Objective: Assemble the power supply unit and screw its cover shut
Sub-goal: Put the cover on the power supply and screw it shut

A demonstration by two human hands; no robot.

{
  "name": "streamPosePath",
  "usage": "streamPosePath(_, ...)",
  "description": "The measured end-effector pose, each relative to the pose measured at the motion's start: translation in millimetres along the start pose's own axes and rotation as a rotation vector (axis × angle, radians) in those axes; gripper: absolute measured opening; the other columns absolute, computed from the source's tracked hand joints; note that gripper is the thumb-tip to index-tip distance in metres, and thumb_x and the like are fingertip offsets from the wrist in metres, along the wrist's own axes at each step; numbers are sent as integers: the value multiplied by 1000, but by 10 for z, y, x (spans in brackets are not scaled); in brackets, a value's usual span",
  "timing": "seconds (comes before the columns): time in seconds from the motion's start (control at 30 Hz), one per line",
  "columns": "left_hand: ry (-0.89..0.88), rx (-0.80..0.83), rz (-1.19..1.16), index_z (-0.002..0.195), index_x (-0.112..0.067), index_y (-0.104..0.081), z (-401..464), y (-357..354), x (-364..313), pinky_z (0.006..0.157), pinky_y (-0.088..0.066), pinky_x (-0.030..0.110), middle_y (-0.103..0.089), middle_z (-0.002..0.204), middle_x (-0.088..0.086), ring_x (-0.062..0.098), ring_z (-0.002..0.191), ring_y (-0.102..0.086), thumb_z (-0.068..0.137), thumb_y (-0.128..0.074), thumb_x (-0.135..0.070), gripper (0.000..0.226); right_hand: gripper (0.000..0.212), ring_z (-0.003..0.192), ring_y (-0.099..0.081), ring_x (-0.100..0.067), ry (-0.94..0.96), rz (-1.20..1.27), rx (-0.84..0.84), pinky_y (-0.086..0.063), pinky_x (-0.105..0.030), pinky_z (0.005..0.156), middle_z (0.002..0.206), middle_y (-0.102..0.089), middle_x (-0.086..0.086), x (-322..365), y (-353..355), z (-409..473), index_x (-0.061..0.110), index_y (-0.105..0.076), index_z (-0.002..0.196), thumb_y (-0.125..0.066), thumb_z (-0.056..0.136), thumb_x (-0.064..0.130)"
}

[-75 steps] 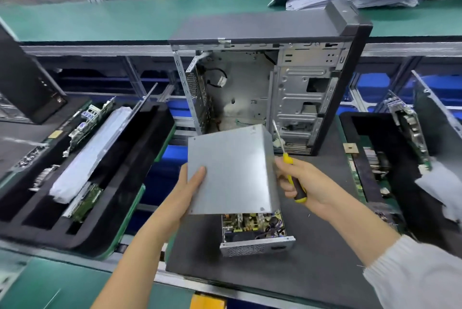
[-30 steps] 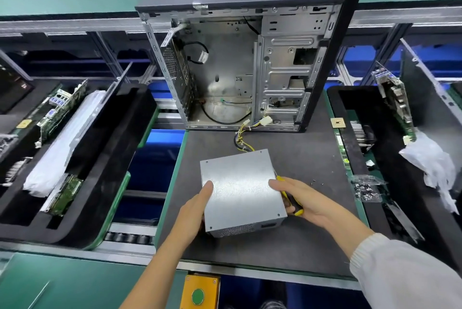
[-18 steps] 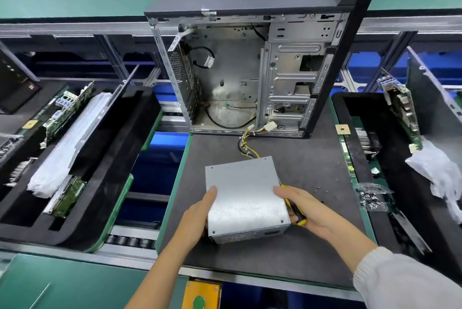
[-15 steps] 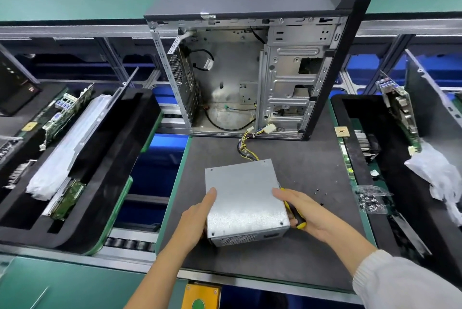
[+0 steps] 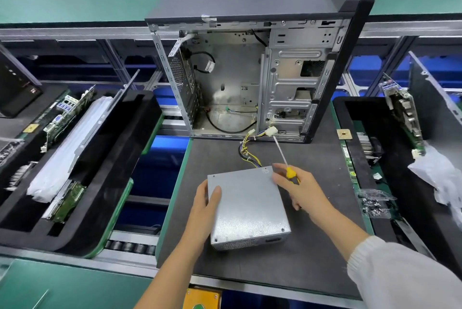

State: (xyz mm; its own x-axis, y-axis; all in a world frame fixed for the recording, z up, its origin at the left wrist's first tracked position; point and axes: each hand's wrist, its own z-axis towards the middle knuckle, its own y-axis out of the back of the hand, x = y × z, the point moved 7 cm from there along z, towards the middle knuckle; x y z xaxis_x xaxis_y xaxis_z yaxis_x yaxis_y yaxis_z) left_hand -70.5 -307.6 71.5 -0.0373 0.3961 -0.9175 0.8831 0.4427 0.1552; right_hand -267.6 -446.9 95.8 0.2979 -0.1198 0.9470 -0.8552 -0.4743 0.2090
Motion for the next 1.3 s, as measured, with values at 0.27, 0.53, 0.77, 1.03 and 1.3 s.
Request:
streamPosePath(0.27, -33, 56, -83, 149, -45, -21, 57, -41, 92, 90, -42, 15, -42, 140, -27, -10, 122, -46, 104, -41, -33, 51, 21, 67, -58, -9, -20, 113, 94, -40, -29, 46, 92, -68, -1, -155, -224, -35, 39, -59, 114, -56, 94, 33)
streamPosePath(0.53, -81, 51, -128, 146, -32, -30, 88, -64, 115, 82, -47, 8, -47, 140, -16, -10, 115, -54, 105, -39, -22, 44, 25, 67, -59, -5, -47, 92, 138, -40, -25, 46, 94, -69, 4, -181, -238, 41, 43, -56, 116, -54, 95, 32)
streamPosePath(0.77, -86, 137, -140, 142, -51, -24, 81, -27, 131, 87, -48, 12, -37, 146, -25, -15, 119, -49, 103, -46, -26, 52, 25, 49, -43, -8, -41, 109, 163, -38, -23, 43, 73, -64, 7, -206, -211, 84, 42, -58, 114, -58, 93, 28)
streamPosePath(1.03, -729, 274, 1237, 148, -17, 31, -156, -307, -494, 116, 18, 47, 33, 158, 1, 16, 144, 32, 51, -48, -98, 149, 31, 40, -37, -11, 7, 32, 166, -36, -22, 37, 62, -61, 15, -130, -152, 139, 32, -56, 120, -61, 91, 23)
streamPosePath(1.3, -620, 384, 1457, 150, -11, 23, -37, -838, -532, 117, 7, 58, 12, 161, 14, 31, 149, 16, 63, -68, -72, 140, 30, 41, -40, -11, 28, -3, 181, -38, -24, 37, 74, -64, 13, -128, -137, 93, 41, -55, 119, -61, 91, 32)
